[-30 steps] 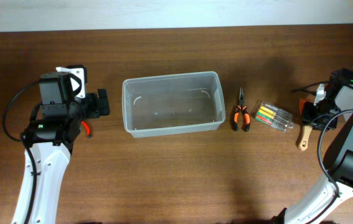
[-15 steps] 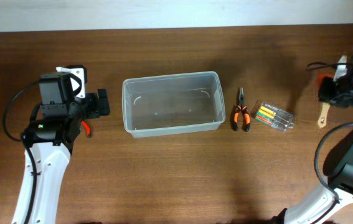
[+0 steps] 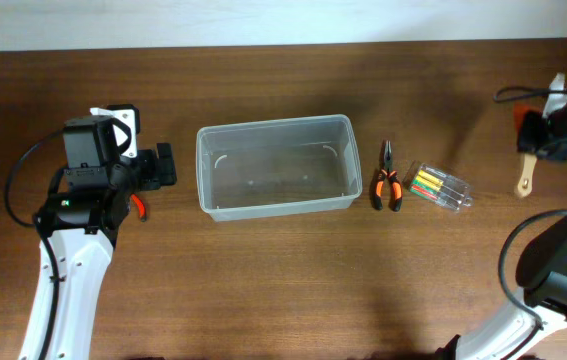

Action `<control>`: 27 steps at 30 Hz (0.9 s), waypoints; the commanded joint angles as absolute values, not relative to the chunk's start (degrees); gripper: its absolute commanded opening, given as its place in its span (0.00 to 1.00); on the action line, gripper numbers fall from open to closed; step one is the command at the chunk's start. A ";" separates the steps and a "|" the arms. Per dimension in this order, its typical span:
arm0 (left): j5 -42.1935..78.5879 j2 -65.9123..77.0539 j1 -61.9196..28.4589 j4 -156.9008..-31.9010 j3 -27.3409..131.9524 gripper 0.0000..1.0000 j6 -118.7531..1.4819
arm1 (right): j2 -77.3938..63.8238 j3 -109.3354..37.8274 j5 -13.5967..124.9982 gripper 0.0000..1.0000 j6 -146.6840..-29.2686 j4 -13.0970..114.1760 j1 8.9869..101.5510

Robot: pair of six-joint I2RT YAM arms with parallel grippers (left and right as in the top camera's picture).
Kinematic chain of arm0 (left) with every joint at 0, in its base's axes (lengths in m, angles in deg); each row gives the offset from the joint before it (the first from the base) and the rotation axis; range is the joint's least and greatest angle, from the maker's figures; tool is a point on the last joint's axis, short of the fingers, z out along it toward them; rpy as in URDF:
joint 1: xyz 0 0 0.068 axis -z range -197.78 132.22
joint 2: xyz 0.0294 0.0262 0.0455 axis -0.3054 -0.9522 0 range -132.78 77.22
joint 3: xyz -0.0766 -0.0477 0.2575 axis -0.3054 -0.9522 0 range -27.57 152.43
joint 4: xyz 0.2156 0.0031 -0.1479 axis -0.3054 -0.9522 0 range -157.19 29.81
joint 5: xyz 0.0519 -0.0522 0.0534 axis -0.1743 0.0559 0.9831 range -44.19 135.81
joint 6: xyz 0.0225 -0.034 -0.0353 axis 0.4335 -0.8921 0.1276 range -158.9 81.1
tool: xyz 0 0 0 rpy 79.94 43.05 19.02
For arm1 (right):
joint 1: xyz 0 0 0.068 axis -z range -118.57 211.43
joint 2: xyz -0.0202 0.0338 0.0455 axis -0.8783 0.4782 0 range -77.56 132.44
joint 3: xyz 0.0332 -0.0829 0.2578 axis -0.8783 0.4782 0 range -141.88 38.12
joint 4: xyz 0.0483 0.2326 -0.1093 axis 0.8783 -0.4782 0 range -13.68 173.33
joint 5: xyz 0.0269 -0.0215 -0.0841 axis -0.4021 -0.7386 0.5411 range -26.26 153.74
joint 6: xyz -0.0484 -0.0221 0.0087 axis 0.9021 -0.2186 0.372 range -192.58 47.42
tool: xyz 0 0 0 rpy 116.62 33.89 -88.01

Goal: Pack container
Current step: 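Lift the scraper and lower it into the clear box, release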

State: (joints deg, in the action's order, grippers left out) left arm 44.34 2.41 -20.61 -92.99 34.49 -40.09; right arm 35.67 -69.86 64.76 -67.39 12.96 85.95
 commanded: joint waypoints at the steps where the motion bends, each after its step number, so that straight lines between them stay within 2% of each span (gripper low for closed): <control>1: 44.75 2.00 -20.94 -92.84 35.52 0.99 -40.61 | 30.32 -76.99 64.37 0.17 -66.88 11.16 81.11; 9: 44.75 2.00 -20.94 -92.84 35.52 0.99 -40.61 | 29.16 -84.96 64.30 0.17 -66.25 9.87 63.08; 17: 44.75 2.00 -20.94 -92.84 35.52 0.99 -40.61 | 33.03 -84.94 64.39 0.09 -52.15 16.17 41.58; 21: 44.75 2.00 -20.94 -92.84 35.52 0.99 -40.61 | 36.98 -84.92 64.39 0.09 -41.46 16.93 35.67; 27: 44.75 2.00 -20.94 -92.84 35.52 0.99 -40.61 | 44.20 -84.90 64.39 0.05 -32.28 16.69 33.93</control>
State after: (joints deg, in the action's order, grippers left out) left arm 44.34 2.41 -20.61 -92.99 34.49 -40.07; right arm 41.25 -84.03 64.08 -39.56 16.69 33.58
